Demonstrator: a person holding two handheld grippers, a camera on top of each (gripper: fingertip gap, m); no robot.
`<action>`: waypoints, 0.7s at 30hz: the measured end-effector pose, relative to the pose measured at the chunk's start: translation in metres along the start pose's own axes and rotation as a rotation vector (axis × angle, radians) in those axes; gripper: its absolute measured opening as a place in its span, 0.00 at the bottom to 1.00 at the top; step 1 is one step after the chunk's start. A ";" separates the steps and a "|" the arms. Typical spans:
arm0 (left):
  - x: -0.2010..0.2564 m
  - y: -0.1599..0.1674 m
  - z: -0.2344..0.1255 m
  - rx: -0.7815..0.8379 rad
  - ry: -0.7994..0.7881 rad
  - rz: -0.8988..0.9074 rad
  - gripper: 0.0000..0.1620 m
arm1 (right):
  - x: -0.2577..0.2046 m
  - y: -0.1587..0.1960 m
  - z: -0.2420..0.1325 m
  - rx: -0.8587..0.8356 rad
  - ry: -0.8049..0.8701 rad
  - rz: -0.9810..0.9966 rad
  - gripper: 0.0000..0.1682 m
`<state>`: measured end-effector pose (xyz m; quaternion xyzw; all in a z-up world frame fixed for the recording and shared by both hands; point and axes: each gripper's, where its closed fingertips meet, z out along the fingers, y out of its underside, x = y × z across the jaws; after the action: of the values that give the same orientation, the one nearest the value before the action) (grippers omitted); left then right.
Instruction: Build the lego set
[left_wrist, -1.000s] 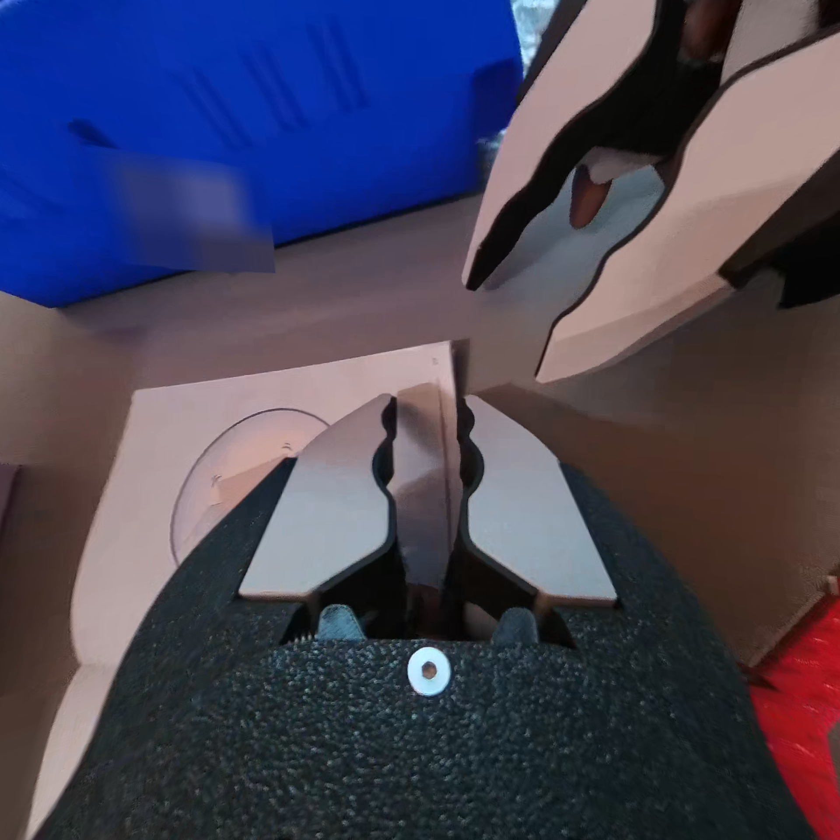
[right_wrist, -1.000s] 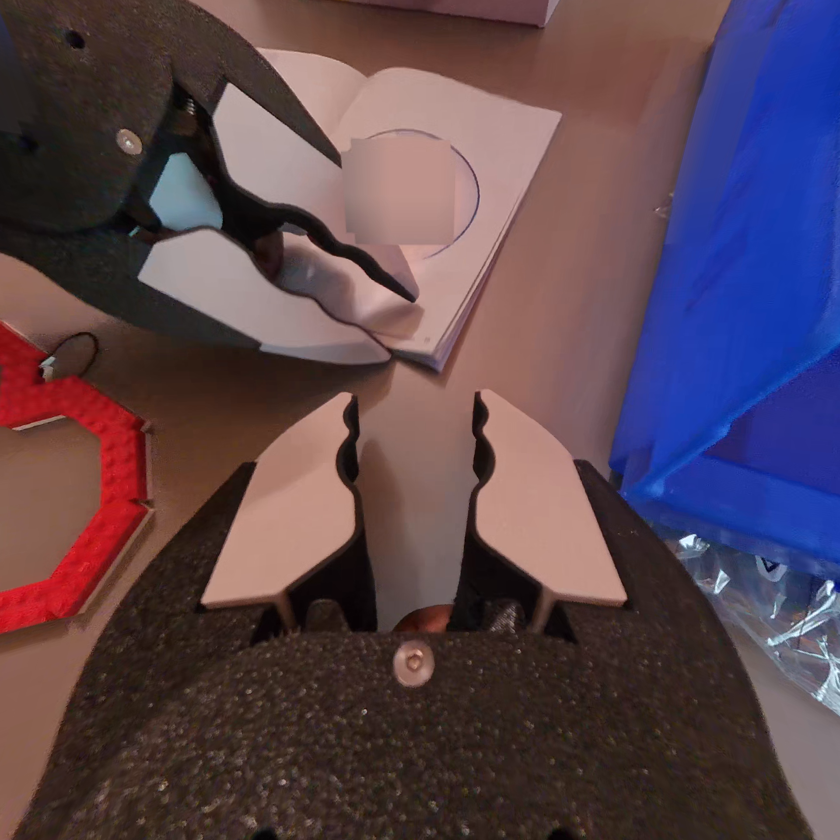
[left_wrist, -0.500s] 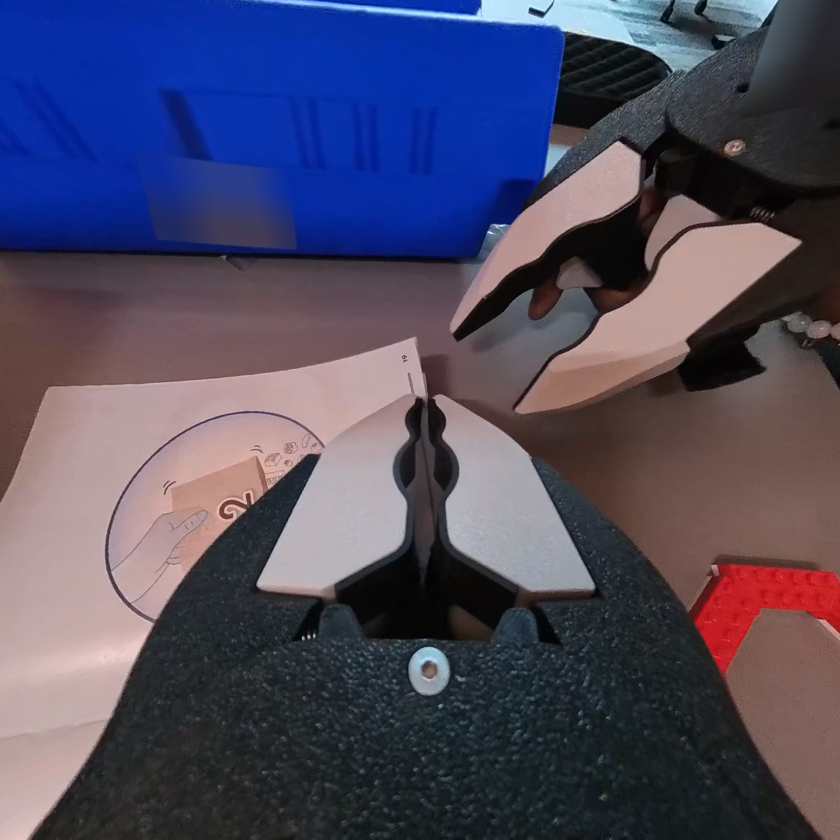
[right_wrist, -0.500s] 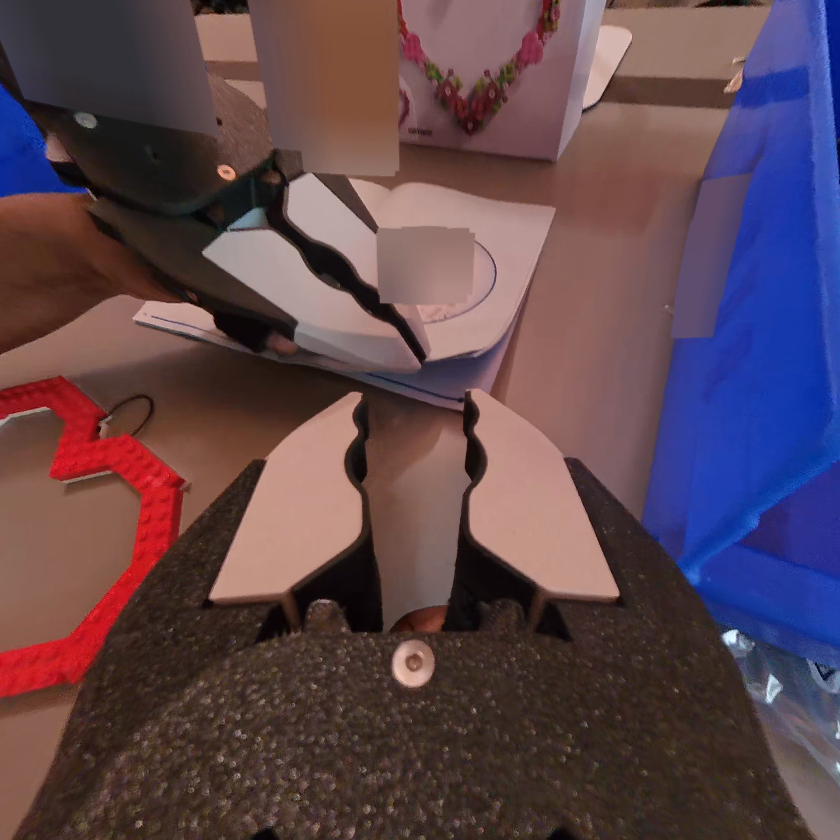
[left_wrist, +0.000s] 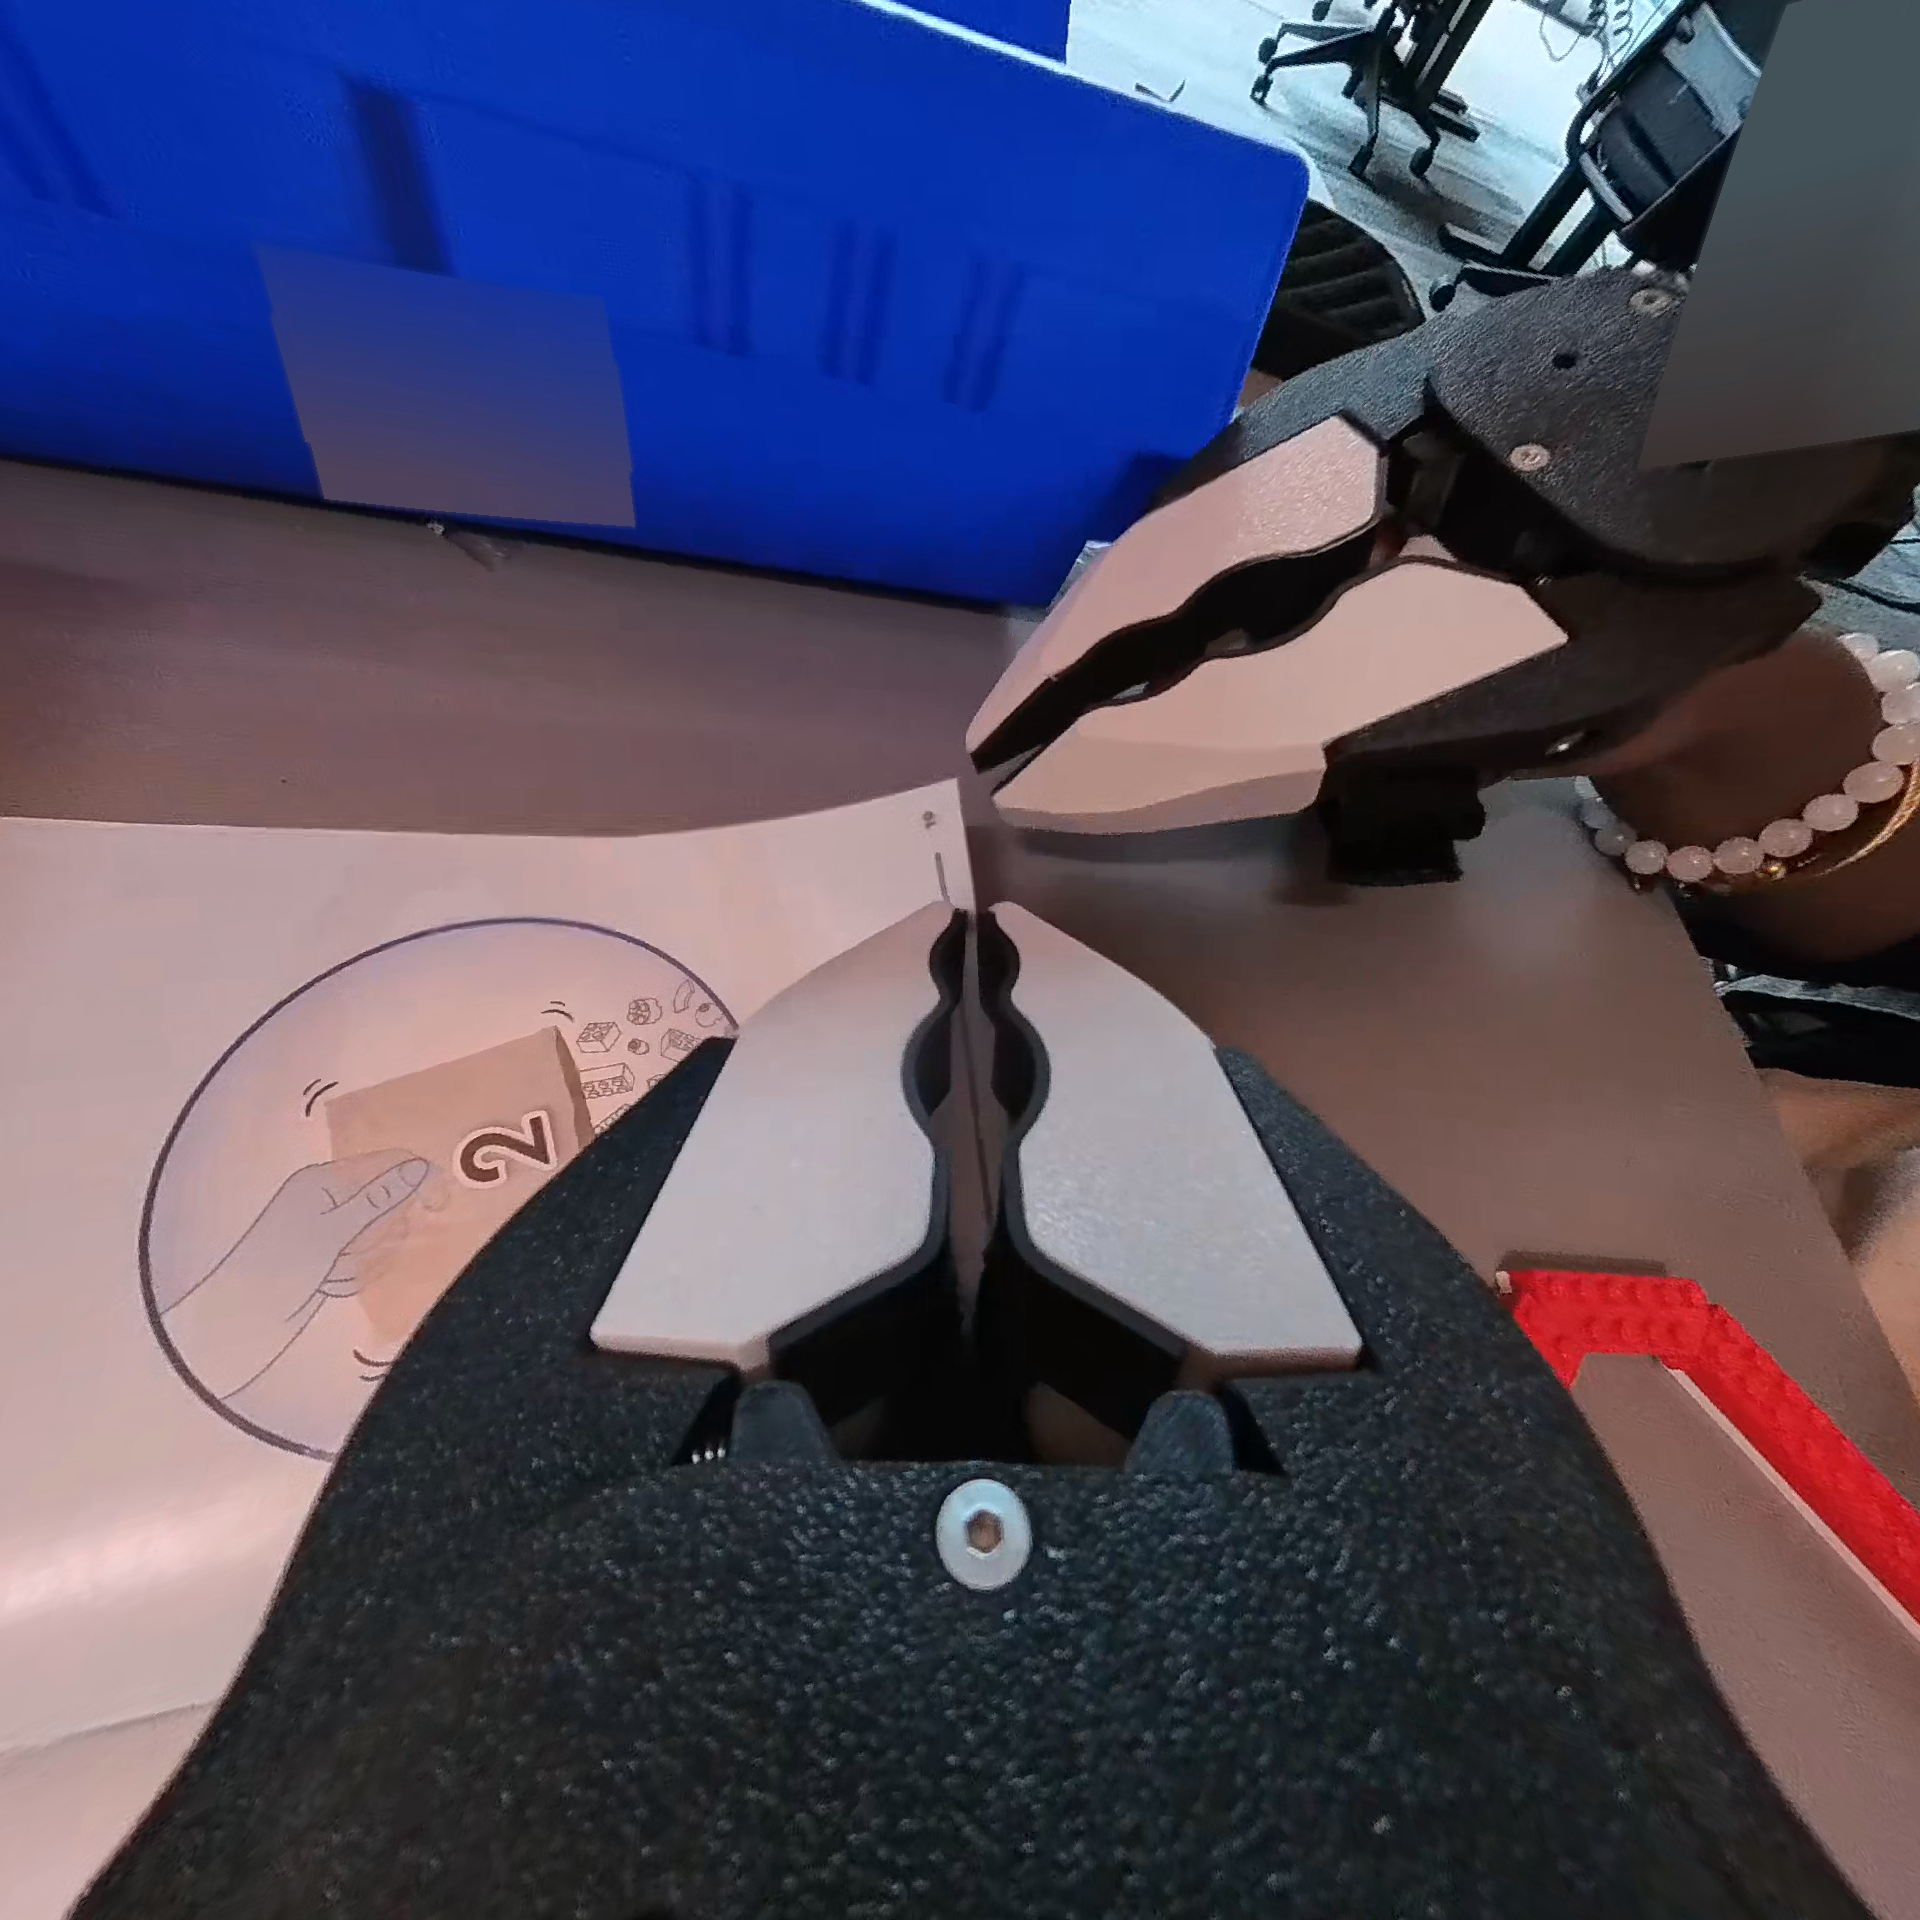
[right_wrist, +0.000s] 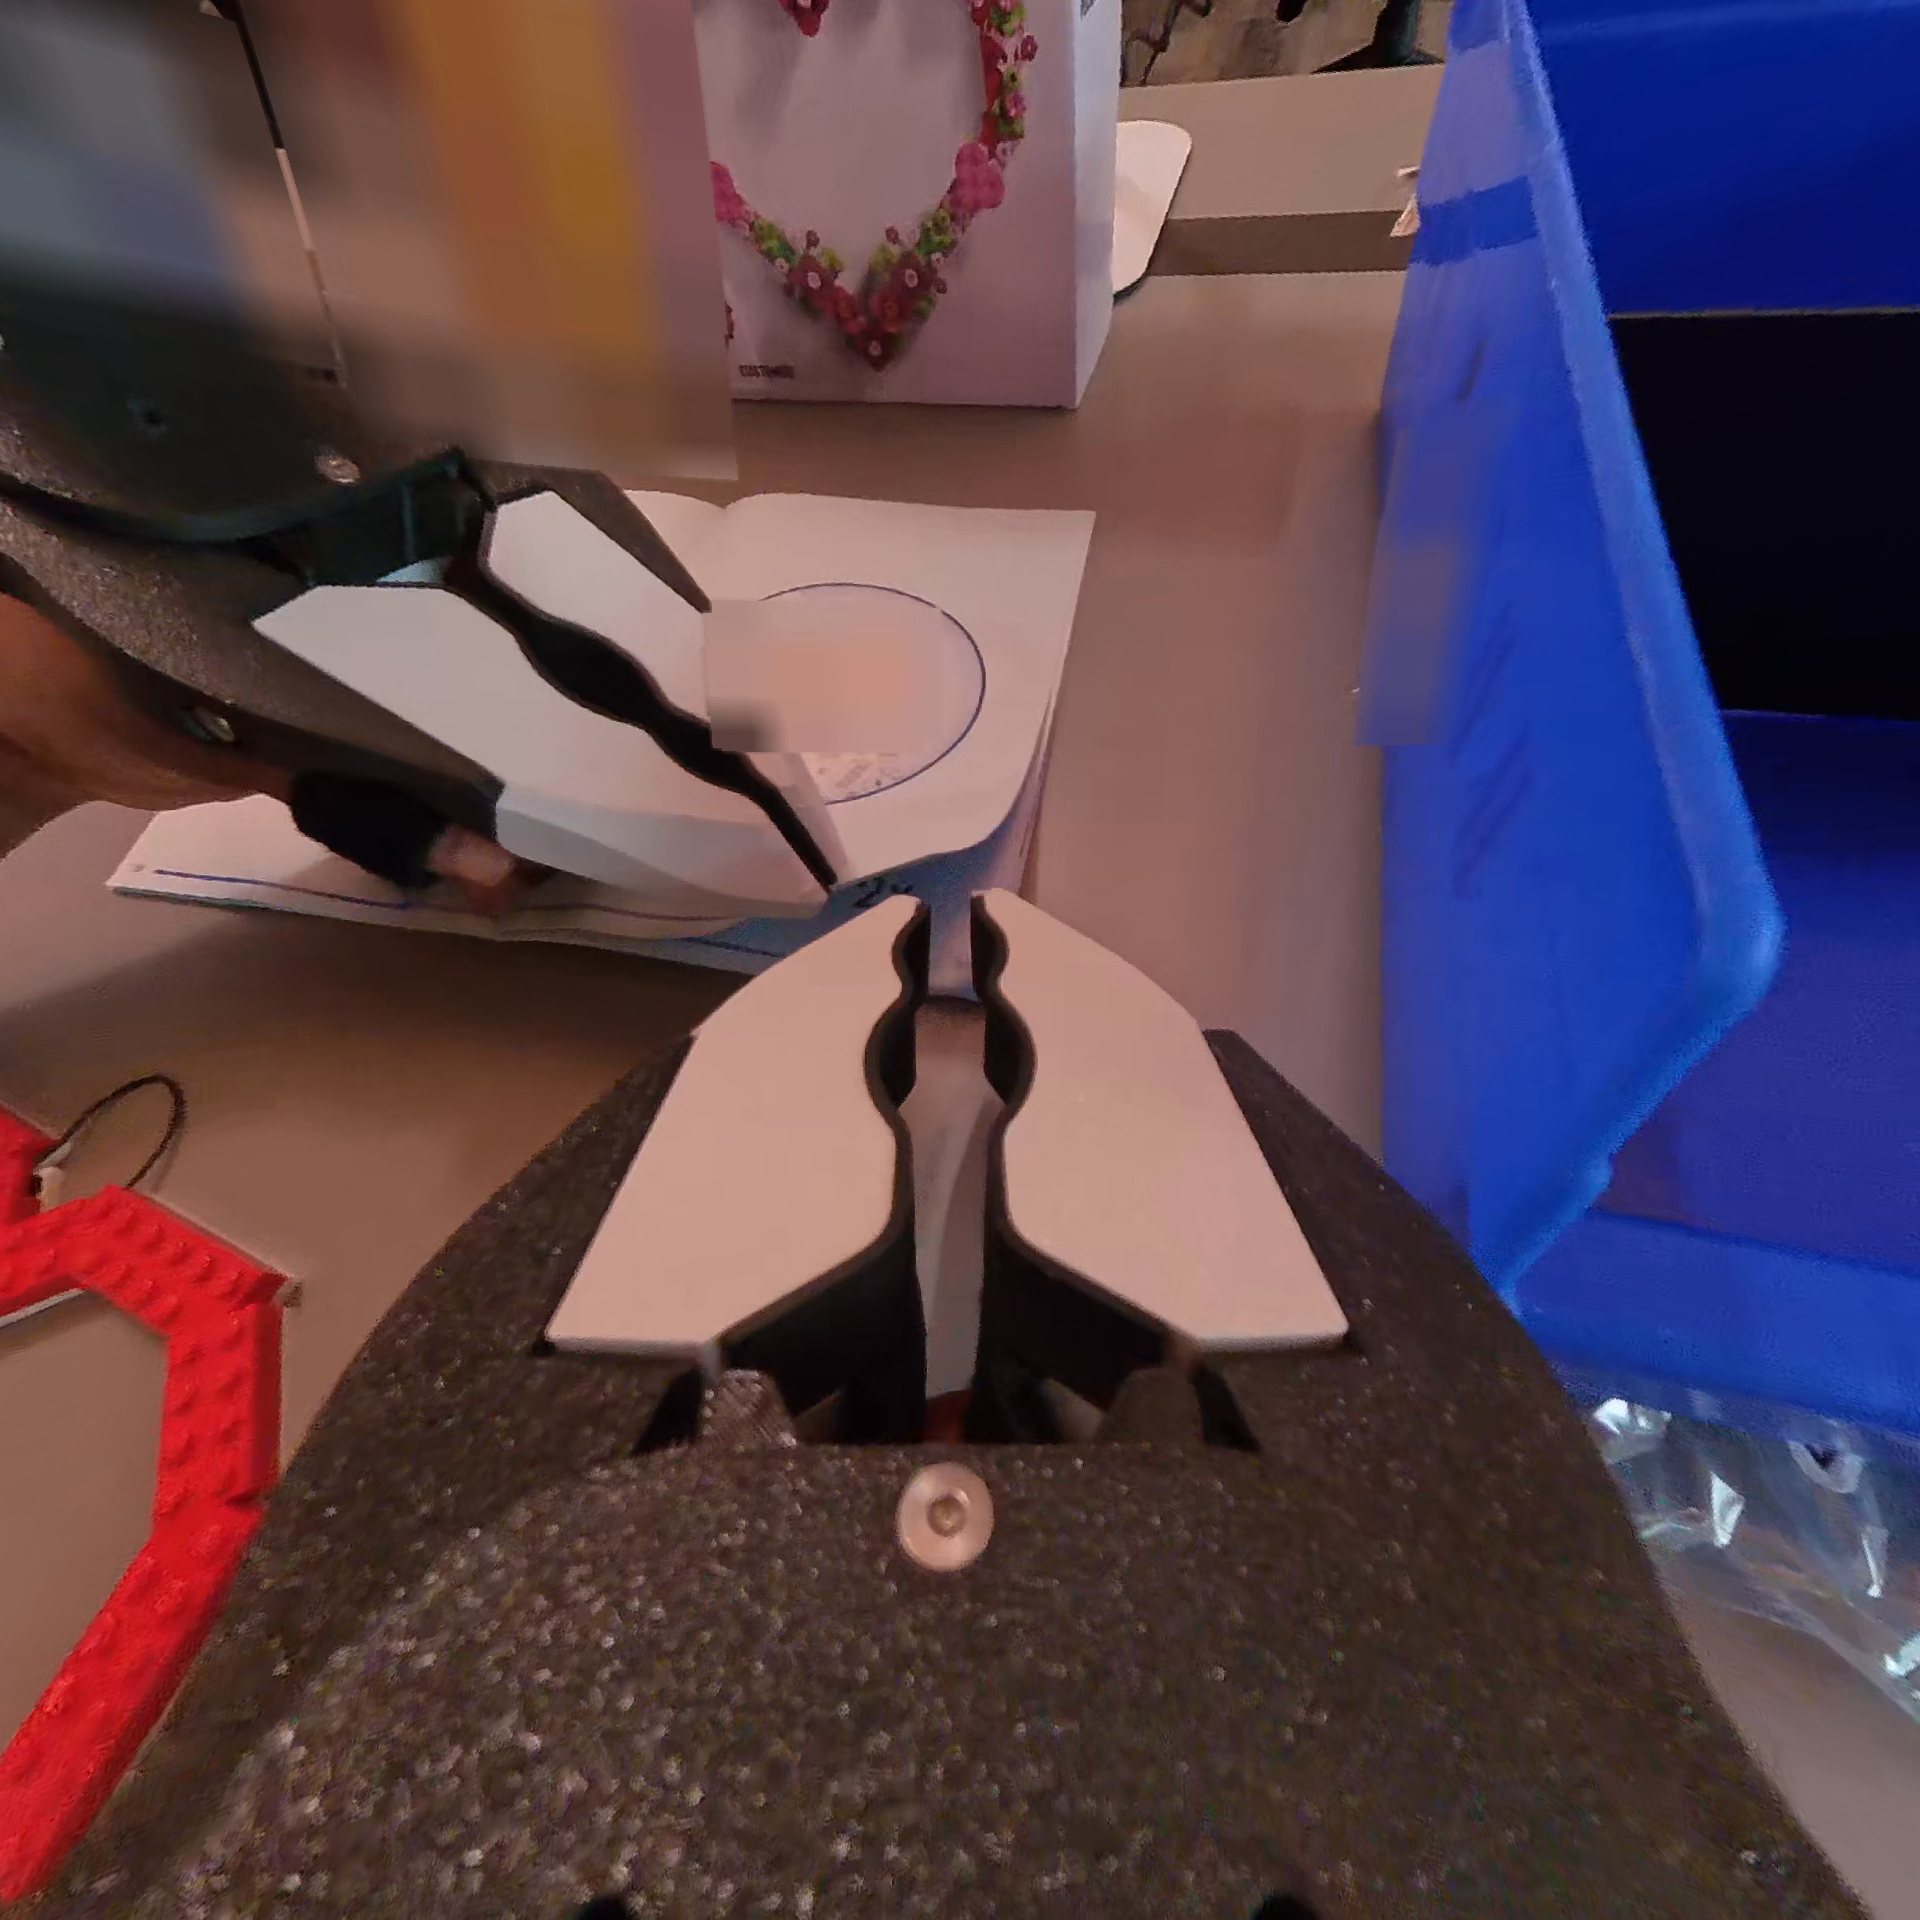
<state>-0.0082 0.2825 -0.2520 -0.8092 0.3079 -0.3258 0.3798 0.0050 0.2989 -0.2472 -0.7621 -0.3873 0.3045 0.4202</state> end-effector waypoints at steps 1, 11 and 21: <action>0.000 0.000 0.000 0.002 0.001 0.002 0.01 | -0.002 0.001 0.001 -0.005 -0.011 0.005 0.05; 0.001 -0.003 -0.003 0.024 0.026 -0.018 0.00 | -0.010 -0.001 0.007 -0.002 -0.055 0.038 0.06; 0.003 -0.039 -0.063 0.493 -0.071 -0.034 0.00 | -0.030 -0.010 0.006 -0.006 -0.086 -0.078 0.09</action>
<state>-0.0451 0.2745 -0.1882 -0.7078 0.1921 -0.3690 0.5709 -0.0190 0.2792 -0.2377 -0.7339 -0.4353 0.3190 0.4125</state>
